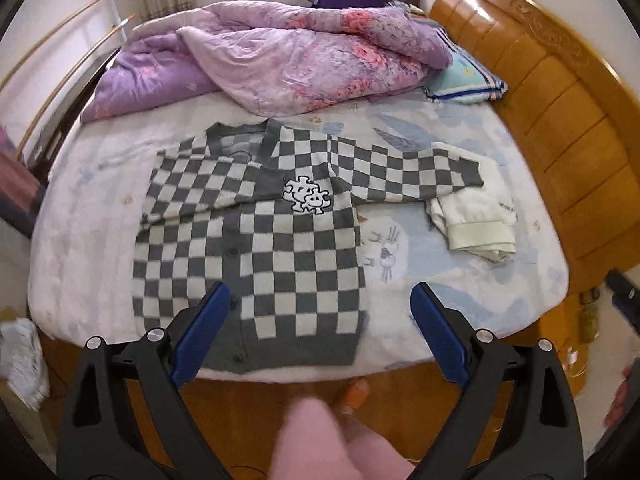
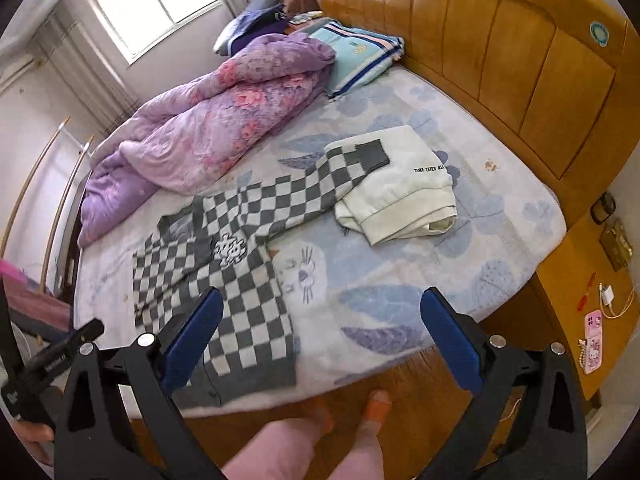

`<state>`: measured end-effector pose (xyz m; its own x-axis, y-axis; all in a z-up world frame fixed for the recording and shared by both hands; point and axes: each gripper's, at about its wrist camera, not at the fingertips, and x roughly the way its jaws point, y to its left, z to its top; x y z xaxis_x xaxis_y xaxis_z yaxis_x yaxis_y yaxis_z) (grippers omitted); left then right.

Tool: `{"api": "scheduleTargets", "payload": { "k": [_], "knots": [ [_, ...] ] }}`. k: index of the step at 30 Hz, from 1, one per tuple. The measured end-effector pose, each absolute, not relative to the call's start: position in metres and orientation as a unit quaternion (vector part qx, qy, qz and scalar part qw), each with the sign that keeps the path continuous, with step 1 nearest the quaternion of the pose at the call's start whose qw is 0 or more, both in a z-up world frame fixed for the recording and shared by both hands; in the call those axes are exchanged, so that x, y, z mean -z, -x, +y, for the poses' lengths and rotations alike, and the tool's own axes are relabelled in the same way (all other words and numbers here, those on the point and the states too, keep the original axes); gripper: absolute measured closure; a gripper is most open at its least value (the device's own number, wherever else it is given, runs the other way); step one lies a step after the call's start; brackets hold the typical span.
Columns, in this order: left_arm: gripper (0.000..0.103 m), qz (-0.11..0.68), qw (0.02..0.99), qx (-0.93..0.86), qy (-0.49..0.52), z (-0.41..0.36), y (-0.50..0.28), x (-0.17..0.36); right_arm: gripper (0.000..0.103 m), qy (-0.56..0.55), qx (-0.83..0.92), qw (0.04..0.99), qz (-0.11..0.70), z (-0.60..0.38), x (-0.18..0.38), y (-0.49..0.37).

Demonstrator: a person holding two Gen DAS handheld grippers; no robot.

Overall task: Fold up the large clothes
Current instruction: 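Withdraw the left tool while the right tool moves to the other sleeve cuff, then grasp the other sleeve cuff with the right tool while the left tool pins the body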

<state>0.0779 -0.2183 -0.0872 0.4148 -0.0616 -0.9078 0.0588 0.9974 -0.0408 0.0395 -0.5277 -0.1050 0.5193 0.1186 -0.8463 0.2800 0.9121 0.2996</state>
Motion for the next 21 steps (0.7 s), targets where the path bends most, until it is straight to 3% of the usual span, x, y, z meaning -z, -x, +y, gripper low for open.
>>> {"api": "scheduleTargets", "payload": {
  "k": [13, 21],
  "knots": [
    [0.011, 0.546, 0.833, 0.077, -0.041, -0.272, -0.240, 0.152, 0.008, -0.244, 0.110, 0.799, 0.538, -0.595, 0.169, -0.176],
    [0.011, 0.566, 0.820, 0.071, -0.038, -0.285, -0.348, 0.219, 0.008, -0.247, 0.127, 0.763, 0.584, -0.620, 0.241, -0.275]
  ]
}}
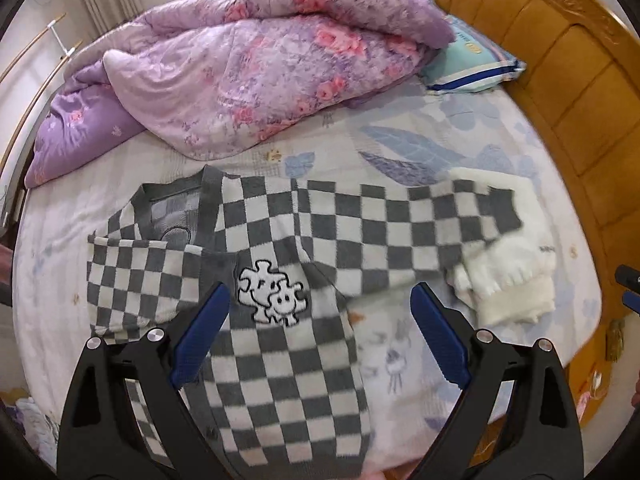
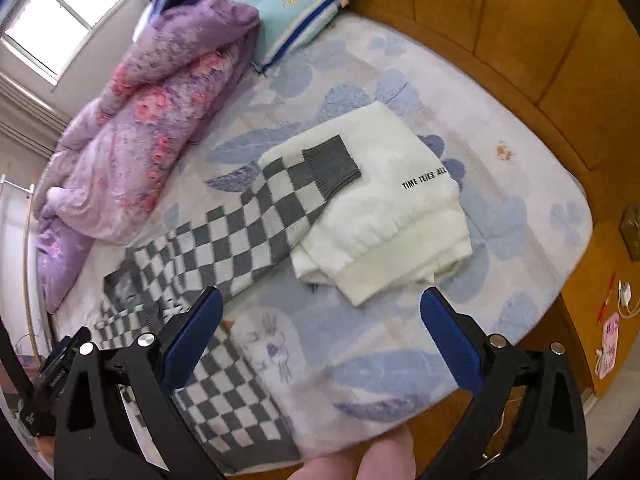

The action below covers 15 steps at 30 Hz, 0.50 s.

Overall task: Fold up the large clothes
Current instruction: 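Grasp the other sleeve cuff with the right tool while the left tool pins the body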

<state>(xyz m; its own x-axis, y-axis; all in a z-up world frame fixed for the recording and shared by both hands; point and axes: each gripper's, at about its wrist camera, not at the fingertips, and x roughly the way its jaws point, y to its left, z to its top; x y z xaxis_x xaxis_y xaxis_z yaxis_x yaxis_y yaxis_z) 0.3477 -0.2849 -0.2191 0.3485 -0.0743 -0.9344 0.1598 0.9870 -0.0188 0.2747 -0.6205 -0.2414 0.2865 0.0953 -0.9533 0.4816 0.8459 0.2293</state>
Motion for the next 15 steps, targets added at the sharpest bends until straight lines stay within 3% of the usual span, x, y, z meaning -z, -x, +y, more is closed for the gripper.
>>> {"api": "scheduleTargets", "payload": {
  "k": [3, 10, 13, 15],
  "knots": [
    [0.013, 0.579, 0.812, 0.067, -0.022, -0.281, -0.374, 0.245, 0.008, -0.255, 0.114, 0.758, 0.589, -0.628, 0.272, -0.305],
    [0.060, 0.614, 0.789, 0.021, 0.029, -0.264, -0.415, 0.318, 0.008, -0.296, 0.109, 0.724, 0.613, -0.655, 0.375, -0.370],
    [0.075, 0.635, 0.769, 0.021, 0.066, -0.260, -0.426, 0.356, 0.008, -0.313, 0.119, 0.708, 0.621, -0.666, 0.410, -0.391],
    [0.082, 0.655, 0.751, 0.014, 0.082, -0.257, -0.433, 0.380, 0.017, -0.340, 0.120, 0.704, 0.612, -0.672, 0.429, -0.400]
  ]
}}
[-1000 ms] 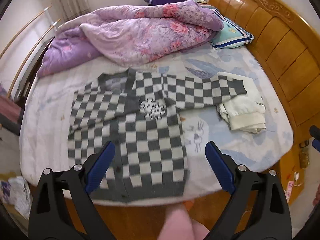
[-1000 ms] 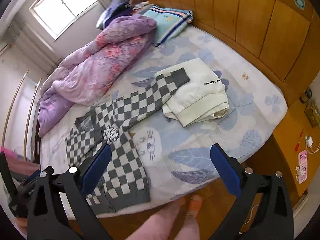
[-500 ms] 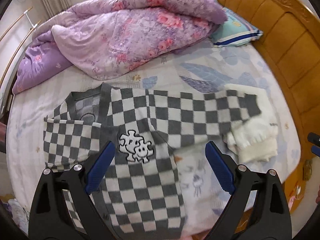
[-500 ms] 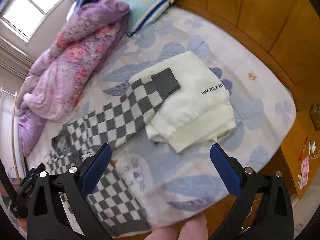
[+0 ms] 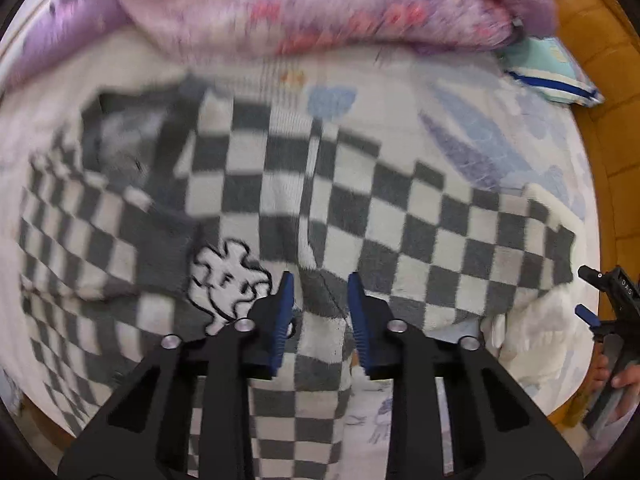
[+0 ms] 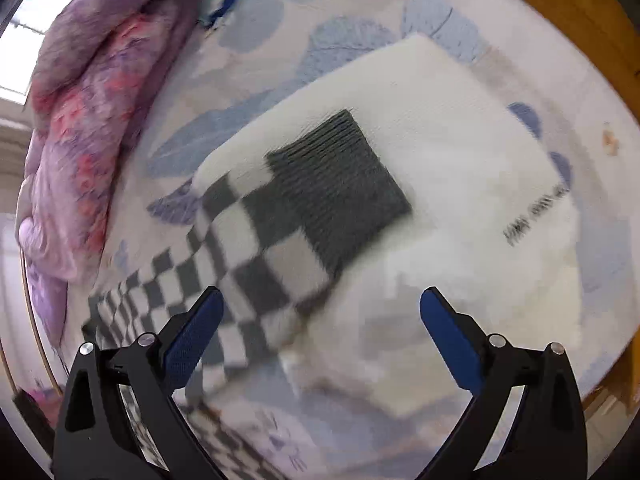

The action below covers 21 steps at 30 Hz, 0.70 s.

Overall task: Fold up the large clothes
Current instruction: 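Grasp the other sleeve cuff with the right tool while the left tool pins the body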

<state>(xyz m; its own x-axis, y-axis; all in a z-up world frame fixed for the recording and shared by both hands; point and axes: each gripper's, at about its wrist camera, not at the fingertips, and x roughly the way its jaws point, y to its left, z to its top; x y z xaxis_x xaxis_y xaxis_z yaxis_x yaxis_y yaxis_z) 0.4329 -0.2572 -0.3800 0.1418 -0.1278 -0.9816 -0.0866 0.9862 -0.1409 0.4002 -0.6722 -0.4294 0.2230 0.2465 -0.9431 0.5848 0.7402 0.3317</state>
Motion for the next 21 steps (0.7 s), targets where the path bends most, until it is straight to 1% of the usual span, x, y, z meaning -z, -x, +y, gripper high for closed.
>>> {"api": "scheduleTargets", "payload": {
  "k": [1, 3, 4, 6, 8, 9, 10, 11, 12, 13, 14, 17, 21],
  "knots": [
    [0.086, 0.659, 0.747, 0.012, 0.087, -0.256, -0.437, 0.391, 0.024, -0.353, 0.117, 0.697, 0.613, -0.674, 0.437, -0.403],
    [0.089, 0.659, 0.747, 0.010, 0.094, -0.254, -0.445, 0.410, 0.030, -0.381, 0.123, 0.681, 0.613, -0.677, 0.454, -0.408],
    [0.092, 0.660, 0.745, 0.008, 0.093, -0.253, -0.448, 0.416, 0.031, -0.391, 0.133, 0.678, 0.608, -0.679, 0.461, -0.409],
    [0.092, 0.659, 0.744, 0.020, 0.108, -0.251, -0.456, 0.435, 0.030, -0.391, 0.148, 0.684, 0.598, -0.680, 0.469, -0.413],
    [0.094, 0.657, 0.743, 0.031, 0.121, -0.251, -0.460, 0.451, 0.026, -0.374, 0.151, 0.692, 0.599, -0.676, 0.470, -0.420],
    [0.096, 0.660, 0.740, 0.034, 0.122, -0.251, -0.464, 0.465, 0.026, -0.352, 0.155, 0.703, 0.598, -0.672, 0.468, -0.423],
    [0.097, 0.662, 0.739, 0.034, 0.120, -0.250, -0.465, 0.475, 0.032, -0.335, 0.167, 0.714, 0.591, -0.668, 0.466, -0.423],
    [0.098, 0.665, 0.737, 0.034, 0.120, -0.249, -0.466, 0.485, 0.048, -0.319, 0.178, 0.728, 0.580, -0.665, 0.463, -0.420],
    [0.099, 0.669, 0.732, 0.032, 0.123, -0.246, -0.466, 0.499, 0.060, -0.305, 0.181, 0.742, 0.569, -0.664, 0.460, -0.418],
    [0.098, 0.666, 0.734, 0.033, 0.129, -0.245, -0.465, 0.502, 0.080, -0.298, 0.178, 0.748, 0.566, -0.663, 0.458, -0.417],
    [0.098, 0.661, 0.737, 0.038, 0.137, -0.242, -0.464, 0.502, 0.094, -0.285, 0.181, 0.754, 0.564, -0.663, 0.455, -0.416],
    [0.098, 0.655, 0.741, 0.050, 0.140, -0.237, -0.462, 0.500, 0.094, -0.286, 0.157, 0.769, 0.550, -0.663, 0.436, -0.411],
    [0.097, 0.650, 0.747, 0.053, 0.128, -0.238, -0.462, 0.499, 0.094, -0.262, 0.121, 0.808, 0.514, -0.646, 0.389, -0.411]
  ]
}}
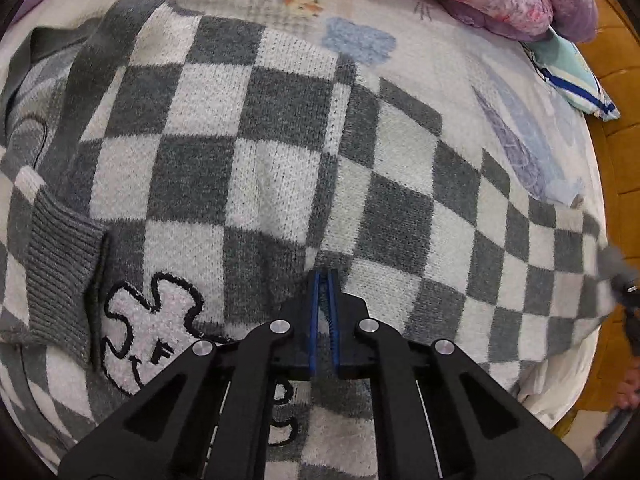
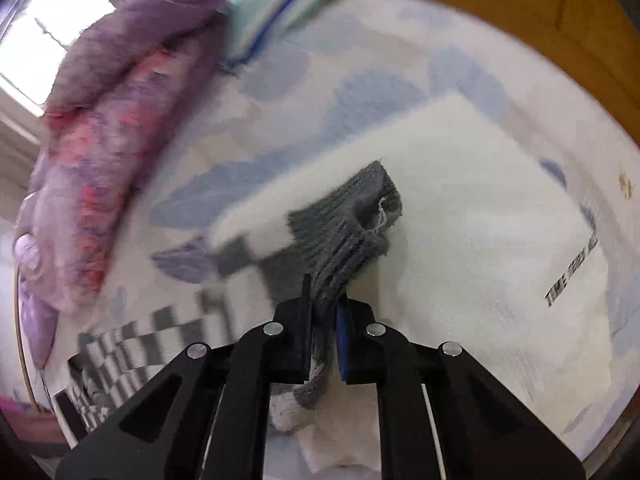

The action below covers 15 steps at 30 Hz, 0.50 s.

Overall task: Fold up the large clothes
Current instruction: 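Grasp the other sleeve cuff with the right tool while the left tool pins the body, then lift the cuff with the right tool and lay it across the cardigan front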

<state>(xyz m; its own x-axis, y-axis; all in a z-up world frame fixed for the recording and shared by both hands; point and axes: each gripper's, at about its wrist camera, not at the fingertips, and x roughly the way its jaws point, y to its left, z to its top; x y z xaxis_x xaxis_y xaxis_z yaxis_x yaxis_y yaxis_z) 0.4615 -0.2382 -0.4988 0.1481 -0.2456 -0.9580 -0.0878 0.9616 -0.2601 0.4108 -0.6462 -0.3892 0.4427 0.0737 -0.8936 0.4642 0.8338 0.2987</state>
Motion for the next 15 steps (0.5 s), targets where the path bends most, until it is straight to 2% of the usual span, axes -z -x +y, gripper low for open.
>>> {"api": "scheduleTargets", "payload": {
  "k": [9, 15],
  "knots": [
    [0.097, 0.634, 0.756, 0.074, 0.146, -0.228, -0.454, 0.500, 0.095, -0.233, 0.017, 0.866, 0.442, -0.568, 0.290, -0.434],
    [0.098, 0.625, 0.747, 0.090, 0.208, -0.202, -0.445, 0.502, 0.095, -0.205, -0.094, 0.885, 0.407, -0.478, 0.237, -0.453]
  ]
}}
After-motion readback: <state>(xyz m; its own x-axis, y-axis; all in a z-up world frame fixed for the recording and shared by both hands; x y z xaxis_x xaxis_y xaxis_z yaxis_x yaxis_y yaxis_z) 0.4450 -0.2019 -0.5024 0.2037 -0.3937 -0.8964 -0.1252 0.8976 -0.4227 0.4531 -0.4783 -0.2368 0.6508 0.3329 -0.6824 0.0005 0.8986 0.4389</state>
